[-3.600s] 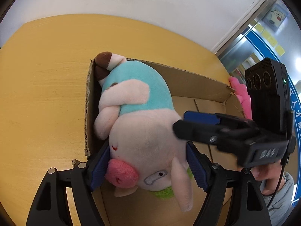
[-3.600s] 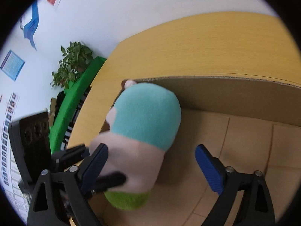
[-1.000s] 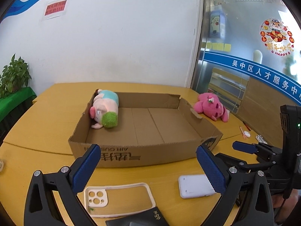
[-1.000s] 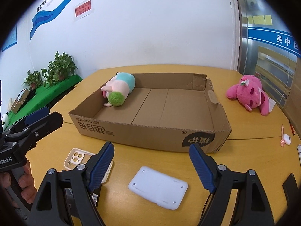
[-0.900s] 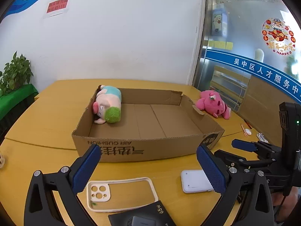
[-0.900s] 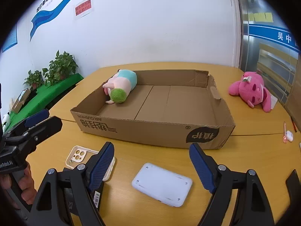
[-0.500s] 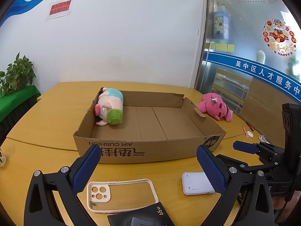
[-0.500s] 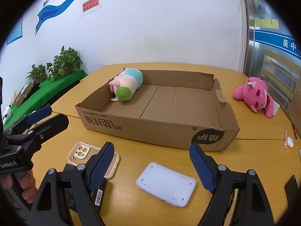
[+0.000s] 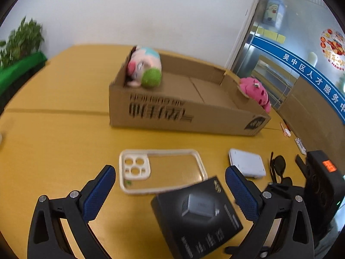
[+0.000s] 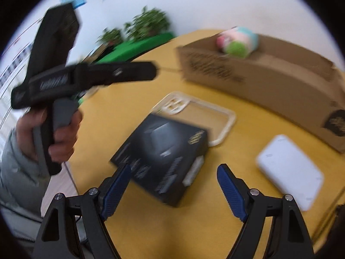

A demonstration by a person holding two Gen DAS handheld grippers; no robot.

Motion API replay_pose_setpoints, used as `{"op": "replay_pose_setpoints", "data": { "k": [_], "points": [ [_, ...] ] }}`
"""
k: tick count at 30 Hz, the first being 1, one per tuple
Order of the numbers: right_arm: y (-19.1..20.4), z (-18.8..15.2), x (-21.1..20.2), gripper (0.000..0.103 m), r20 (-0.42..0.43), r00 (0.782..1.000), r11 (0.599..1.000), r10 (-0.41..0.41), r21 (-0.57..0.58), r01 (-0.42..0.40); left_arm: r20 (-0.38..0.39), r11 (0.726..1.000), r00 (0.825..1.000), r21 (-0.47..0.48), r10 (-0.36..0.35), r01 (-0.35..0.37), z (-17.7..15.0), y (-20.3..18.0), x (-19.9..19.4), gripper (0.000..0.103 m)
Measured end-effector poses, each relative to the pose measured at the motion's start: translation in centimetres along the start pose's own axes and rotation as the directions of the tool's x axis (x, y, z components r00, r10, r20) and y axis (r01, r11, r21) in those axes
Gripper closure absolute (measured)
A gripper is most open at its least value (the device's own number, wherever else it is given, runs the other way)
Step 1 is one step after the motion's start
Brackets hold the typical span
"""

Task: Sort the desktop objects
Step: 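Close the left gripper on the black UGREEN charger box, then lift the charger box with the left gripper and carry it over the box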

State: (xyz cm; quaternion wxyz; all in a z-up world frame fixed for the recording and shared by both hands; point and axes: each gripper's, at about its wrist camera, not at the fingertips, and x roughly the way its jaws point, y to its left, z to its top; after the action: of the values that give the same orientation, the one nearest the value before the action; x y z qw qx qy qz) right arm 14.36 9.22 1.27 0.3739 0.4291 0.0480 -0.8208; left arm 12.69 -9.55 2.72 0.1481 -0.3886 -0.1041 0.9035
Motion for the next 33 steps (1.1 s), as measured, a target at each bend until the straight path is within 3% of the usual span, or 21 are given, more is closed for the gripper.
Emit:
{"op": "replay_pose_setpoints", "data": {
  "k": [5, 8, 11, 16, 19, 24, 28, 30, 33],
  "points": [
    [1.7, -0.8, 4.2, 0.021, -0.088, 0.996, 0.998, -0.014, -0.055, 0.009, -0.103, 0.997, 0.992, -0.030, -0.074, 0.072, -2.7, 0.5, 1.9, 0.002],
    [2.5, -1.1, 4.8, 0.021, -0.100, 0.994, 0.994, 0.042, -0.095, -0.052, -0.186, 0.991, 0.975, -0.083, -0.122, 0.108, -4.2, 1.1, 3.8, 0.016],
    [2.4, -1.0, 4.6, 0.021, -0.081, 0.996, 0.993, 0.047, -0.101, -0.055, -0.178, 0.973, 0.964, -0.152, -0.200, 0.174, -5.1, 1.4, 4.3, 0.019],
    [1.2, -1.2, 5.2, 0.017, -0.085, 0.996, 0.996, -0.008, -0.088, 0.000, -0.184, 0.974, 0.963, -0.153, -0.196, 0.169, -5.0, 0.4, 4.7, 0.021],
    [1.9, -1.4, 5.4, 0.018, -0.069, 0.994, 0.989, -0.088, -0.121, 0.079, -0.161, 0.982, 0.972, -0.108, -0.170, 0.154, -4.7, -0.7, 4.3, 0.022],
    [1.4, -1.5, 4.7, 0.018, -0.022, 0.993, 0.988, -0.114, -0.108, 0.111, -0.116, 0.988, 0.982, -0.057, -0.151, 0.145, -3.2, -1.8, 3.0, 0.024],
    [1.5, 0.3, 2.2, 0.018, 0.072, 0.987, 0.983, -0.142, -0.108, 0.149, -0.012, 0.984, 0.984, -0.024, -0.177, 0.176, 0.3, -3.2, 0.8, 0.023],
    [1.4, 2.0, 0.2, 0.018, 0.135, 0.978, 0.978, -0.156, -0.115, 0.172, 0.054, 0.981, 0.980, 0.023, -0.193, 0.192, 2.9, -4.3, -0.8, 0.023],
    [1.5, 5.4, -3.2, 0.018, 0.232, 0.949, 0.954, -0.214, -0.157, 0.254, 0.143, 0.977, 0.968, 0.090, -0.206, 0.195, 6.5, -6.1, -2.8, 0.023]
  ]
}}
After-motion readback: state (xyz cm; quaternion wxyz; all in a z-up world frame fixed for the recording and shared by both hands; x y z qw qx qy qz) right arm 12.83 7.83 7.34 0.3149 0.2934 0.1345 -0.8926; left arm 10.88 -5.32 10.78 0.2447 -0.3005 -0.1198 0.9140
